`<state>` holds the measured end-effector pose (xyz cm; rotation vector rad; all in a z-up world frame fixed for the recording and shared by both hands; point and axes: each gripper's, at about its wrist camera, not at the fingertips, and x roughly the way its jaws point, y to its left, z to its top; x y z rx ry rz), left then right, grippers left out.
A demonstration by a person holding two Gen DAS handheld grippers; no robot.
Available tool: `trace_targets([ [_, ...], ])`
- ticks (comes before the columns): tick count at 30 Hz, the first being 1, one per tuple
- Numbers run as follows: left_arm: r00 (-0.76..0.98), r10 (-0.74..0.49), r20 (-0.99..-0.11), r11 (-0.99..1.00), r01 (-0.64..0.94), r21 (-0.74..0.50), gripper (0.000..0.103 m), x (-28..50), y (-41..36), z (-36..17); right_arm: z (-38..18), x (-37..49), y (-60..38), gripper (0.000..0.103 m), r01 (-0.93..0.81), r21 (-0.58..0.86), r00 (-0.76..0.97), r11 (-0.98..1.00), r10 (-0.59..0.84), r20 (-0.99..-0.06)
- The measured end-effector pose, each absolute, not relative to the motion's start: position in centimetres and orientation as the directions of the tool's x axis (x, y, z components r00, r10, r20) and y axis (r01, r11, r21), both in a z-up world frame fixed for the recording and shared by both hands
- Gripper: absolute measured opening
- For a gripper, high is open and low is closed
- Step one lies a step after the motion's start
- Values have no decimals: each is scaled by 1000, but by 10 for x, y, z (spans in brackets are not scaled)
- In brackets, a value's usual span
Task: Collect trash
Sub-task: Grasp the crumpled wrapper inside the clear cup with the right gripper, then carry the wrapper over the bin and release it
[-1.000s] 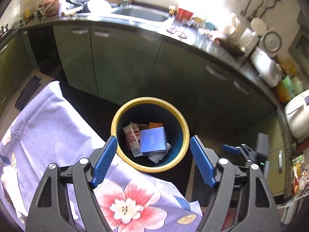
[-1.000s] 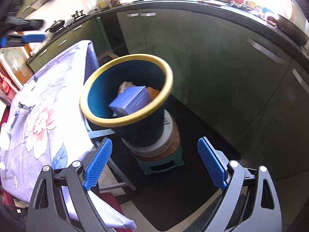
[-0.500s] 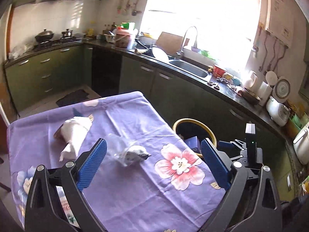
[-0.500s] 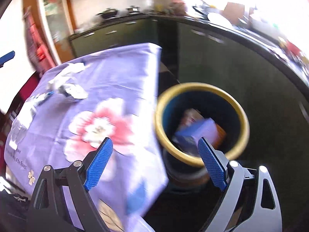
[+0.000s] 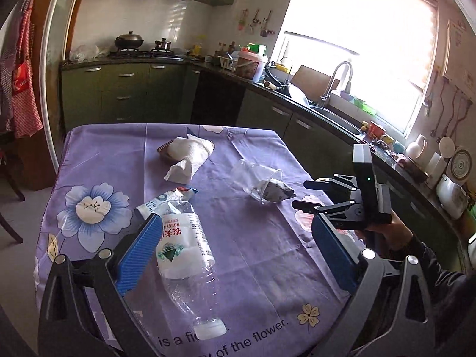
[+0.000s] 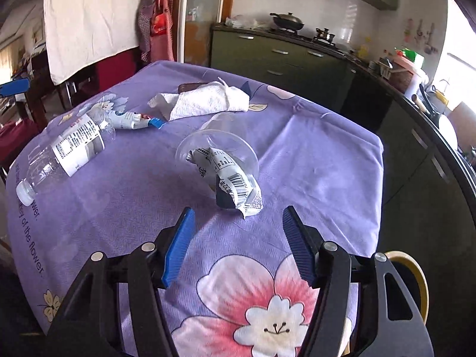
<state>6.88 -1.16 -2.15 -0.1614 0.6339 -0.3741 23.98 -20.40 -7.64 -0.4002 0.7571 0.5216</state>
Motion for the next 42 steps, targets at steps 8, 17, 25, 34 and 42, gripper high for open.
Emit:
trace_targets([
  [8, 724, -396, -564, 916, 273, -293, 95, 69, -3, -36, -89, 273, -185, 61, -614, -157, 578, 774, 306, -756],
  [17, 713, -417, -563, 907, 289, -306, 95, 69, -2, -38, -97, 285, -182, 38, -608, -135, 546, 782, 288, -787],
  [25, 704, -429, -566, 901, 289, -323, 95, 71, -1, -40, -92, 267, -187, 35, -614, -82, 505, 785, 311, -805],
  [34, 706, -438, -556, 898, 316, -305, 95, 64, -7, -34, -71, 229, -217, 35, -577, 33, 490, 816, 379, -785],
  [42, 690, -469, -551, 883, 355, -306, 95, 65, -17, -32, -30, 199, -324, 35, -285, -20, 668, 958, 184, -721],
])
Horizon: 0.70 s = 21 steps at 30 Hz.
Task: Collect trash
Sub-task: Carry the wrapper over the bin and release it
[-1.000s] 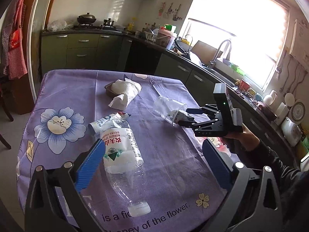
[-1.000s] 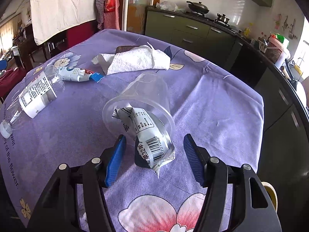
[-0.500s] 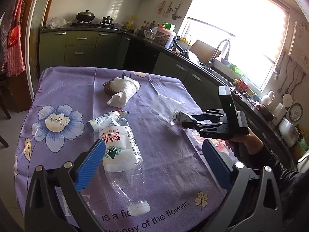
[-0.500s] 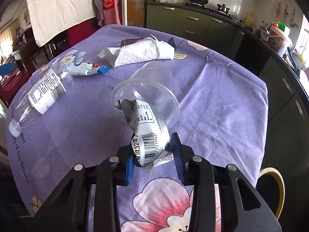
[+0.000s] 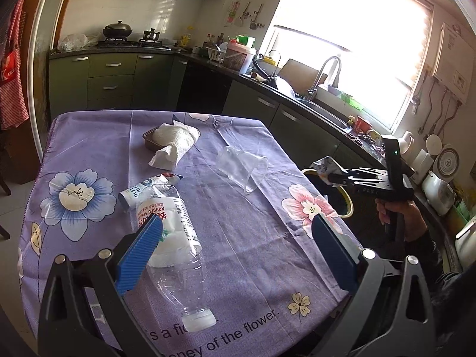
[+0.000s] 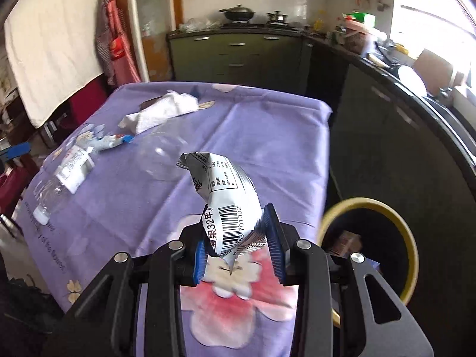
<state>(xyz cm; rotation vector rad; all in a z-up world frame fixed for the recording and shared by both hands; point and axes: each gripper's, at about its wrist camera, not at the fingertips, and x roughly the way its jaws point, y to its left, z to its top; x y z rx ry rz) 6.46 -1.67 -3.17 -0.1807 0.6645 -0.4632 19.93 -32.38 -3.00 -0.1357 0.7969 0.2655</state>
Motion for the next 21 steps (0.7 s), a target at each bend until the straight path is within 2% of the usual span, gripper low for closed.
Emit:
trace_targets([
  [6, 678, -483, -554, 876, 375, -304, 96, 69, -26, -31, -36, 214, -410, 35, -20, -44, 659, 999, -20, -752],
  [13, 667, -477, -572, 878, 384, -285, 96, 73, -37, -31, -66, 258, -454, 36, 104, -32, 584, 994, -88, -807],
  [15, 667, -475, -573, 879, 381, -285, 96, 74, -37, -31, -70, 268, -457, 48, 125, -38, 584, 991, -104, -805],
  [16, 667, -476, -573, 879, 380, -287, 96, 74, -37, -31, -70, 271, -458, 60, 146, -49, 590, 988, -127, -798],
  [21, 663, -479, -575, 877, 384, -288, 96, 75, -37, -31, -57, 261, -446, 65, 130, -42, 632, 991, -115, -766],
])
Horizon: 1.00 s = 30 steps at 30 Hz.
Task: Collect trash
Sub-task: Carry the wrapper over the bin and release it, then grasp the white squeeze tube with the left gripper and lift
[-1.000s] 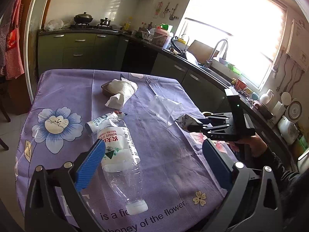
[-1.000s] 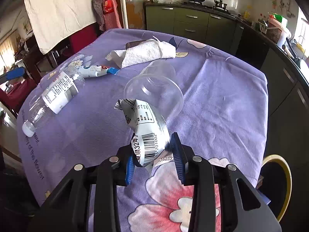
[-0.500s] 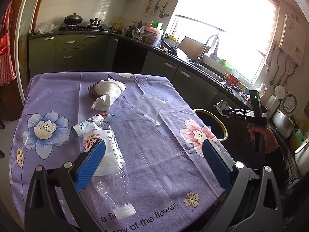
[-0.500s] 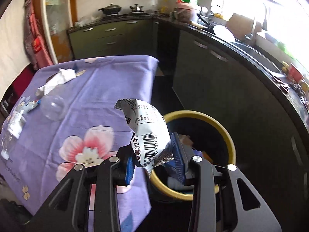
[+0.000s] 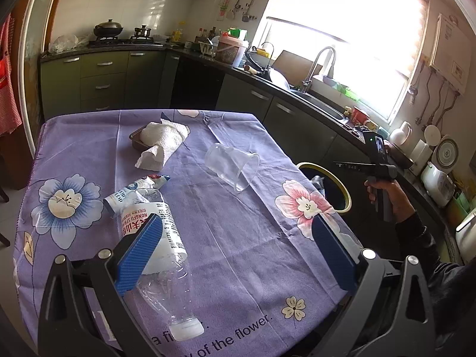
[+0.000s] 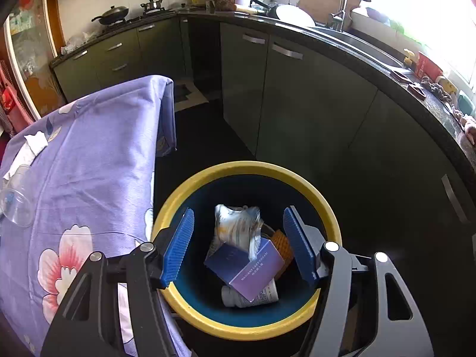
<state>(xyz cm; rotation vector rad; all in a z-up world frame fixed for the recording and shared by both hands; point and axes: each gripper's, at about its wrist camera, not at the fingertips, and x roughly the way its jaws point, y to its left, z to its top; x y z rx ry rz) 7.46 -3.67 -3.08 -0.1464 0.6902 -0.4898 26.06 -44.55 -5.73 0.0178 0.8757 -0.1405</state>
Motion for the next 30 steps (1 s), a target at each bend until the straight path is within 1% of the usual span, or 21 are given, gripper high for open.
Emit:
trace_targets([
  [3, 658, -486, -575, 873, 385, -299, 96, 76, -36, -33, -49, 245, -434, 69, 106, -35, 651, 994, -96, -753],
  [10, 650, -467, -599, 883, 371, -287, 96, 80, -31, -40, -44, 202, -404, 70, 59, 7, 686, 998, -36, -726],
  [15, 642, -423, -640, 899, 385, -208, 96, 96, -28, -38, -44, 190, -379, 72, 9, -18, 692, 1000, -19, -722],
  [21, 574, -381, -725, 881, 464, -96, 96, 155, -27, -33, -47, 189, -359, 72, -27, -8, 692, 1000, 13, -722],
  [22, 536, -392, -748, 865, 491, -101, 96, 169, -26, -35, -49, 190, -357, 73, -31, -5, 689, 1000, 18, -725],
  [24, 450, -434, -780, 835, 526, -161, 96, 197, -22, -42, -53, 191, -353, 73, -35, -1, 681, 999, 23, -732],
  [27, 348, -457, -818, 816, 530, -230, 96, 233, -20, -55, -58, 194, -350, 73, -37, -2, 669, 999, 23, -742],
  [30, 289, -430, -855, 814, 534, -229, 96, 260, -22, -71, -60, 197, -349, 73, -33, -1, 662, 999, 21, -749],
])
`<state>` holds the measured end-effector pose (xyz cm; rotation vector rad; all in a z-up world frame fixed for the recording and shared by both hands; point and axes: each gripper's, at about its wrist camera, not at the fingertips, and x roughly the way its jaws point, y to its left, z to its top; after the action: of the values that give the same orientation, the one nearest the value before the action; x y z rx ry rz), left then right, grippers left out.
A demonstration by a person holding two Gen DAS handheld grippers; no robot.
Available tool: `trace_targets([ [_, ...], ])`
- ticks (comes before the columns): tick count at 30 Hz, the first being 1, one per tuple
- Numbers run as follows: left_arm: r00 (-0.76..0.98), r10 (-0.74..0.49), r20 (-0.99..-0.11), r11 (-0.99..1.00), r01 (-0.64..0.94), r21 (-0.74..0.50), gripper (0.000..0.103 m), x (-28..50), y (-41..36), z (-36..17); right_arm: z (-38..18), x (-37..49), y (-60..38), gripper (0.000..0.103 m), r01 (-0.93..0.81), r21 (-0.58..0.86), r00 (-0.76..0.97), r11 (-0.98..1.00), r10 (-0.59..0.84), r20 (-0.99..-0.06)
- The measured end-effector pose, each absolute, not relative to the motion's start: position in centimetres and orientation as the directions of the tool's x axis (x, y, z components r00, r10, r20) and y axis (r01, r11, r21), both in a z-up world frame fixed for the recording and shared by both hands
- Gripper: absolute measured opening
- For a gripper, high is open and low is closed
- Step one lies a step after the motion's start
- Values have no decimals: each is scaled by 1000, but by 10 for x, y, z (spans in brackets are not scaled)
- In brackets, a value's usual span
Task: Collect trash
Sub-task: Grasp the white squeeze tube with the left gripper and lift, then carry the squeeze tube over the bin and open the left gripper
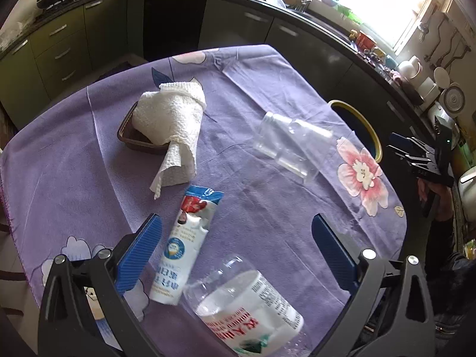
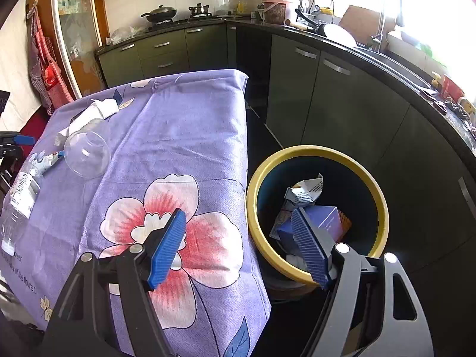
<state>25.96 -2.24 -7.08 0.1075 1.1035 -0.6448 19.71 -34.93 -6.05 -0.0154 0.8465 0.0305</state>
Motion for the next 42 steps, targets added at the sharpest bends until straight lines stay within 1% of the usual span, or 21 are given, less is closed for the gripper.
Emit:
trace_targets([
  [3, 231, -396, -889, 822, 521, -231, 95, 277, -25, -87, -62, 200, -348, 73, -30, -3, 657, 1000, 17, -753],
  [7, 183, -372, -910, 821, 522, -231, 92, 287, -28, -101, -62, 204, -347, 73, -29, -3, 656, 1000, 16, -755],
  [8, 171, -368, -914, 820, 523, -233, 89, 289, -29, -103, -63, 206, -347, 73, -30, -3, 655, 1000, 17, -756],
  [9, 159, -361, -919, 819, 526, -230, 82, 289, -31, -106, -64, 207, -346, 73, -32, -5, 653, 999, 17, -757],
  [11, 138, -338, -931, 820, 529, -219, 75, 292, -34, -112, -65, 210, -343, 73, -39, -4, 649, 999, 22, -761],
  [13, 127, -325, -937, 822, 528, -214, 72, 293, -35, -117, -66, 212, -340, 73, -48, -2, 647, 999, 30, -762],
  [17, 121, -300, -946, 823, 534, -193, 58, 295, -36, -121, -66, 214, -335, 73, -63, -1, 646, 998, 40, -762],
  [18, 122, -292, -949, 823, 537, -184, 50, 295, -37, -121, -66, 215, -334, 73, -66, -1, 644, 998, 42, -764],
  [20, 131, -275, -952, 832, 529, -168, 39, 296, -36, -120, -66, 215, -334, 73, -70, 8, 641, 997, 52, -766],
  [24, 133, -267, -955, 838, 521, -162, 32, 298, -31, -119, -63, 213, -335, 73, -68, 13, 644, 998, 54, -763],
  [30, 181, -275, -944, 841, 522, -145, 30, 299, -27, -107, -60, 209, -337, 73, -62, 16, 652, 998, 53, -756],
  [38, 281, -292, -914, 843, 527, -108, 30, 295, -22, -61, -54, 200, -340, 73, -60, 26, 668, 998, 60, -742],
  [42, 311, -308, -899, 830, 550, -94, 30, 284, -33, -35, -53, 194, -345, 73, -58, 35, 678, 998, 65, -732],
])
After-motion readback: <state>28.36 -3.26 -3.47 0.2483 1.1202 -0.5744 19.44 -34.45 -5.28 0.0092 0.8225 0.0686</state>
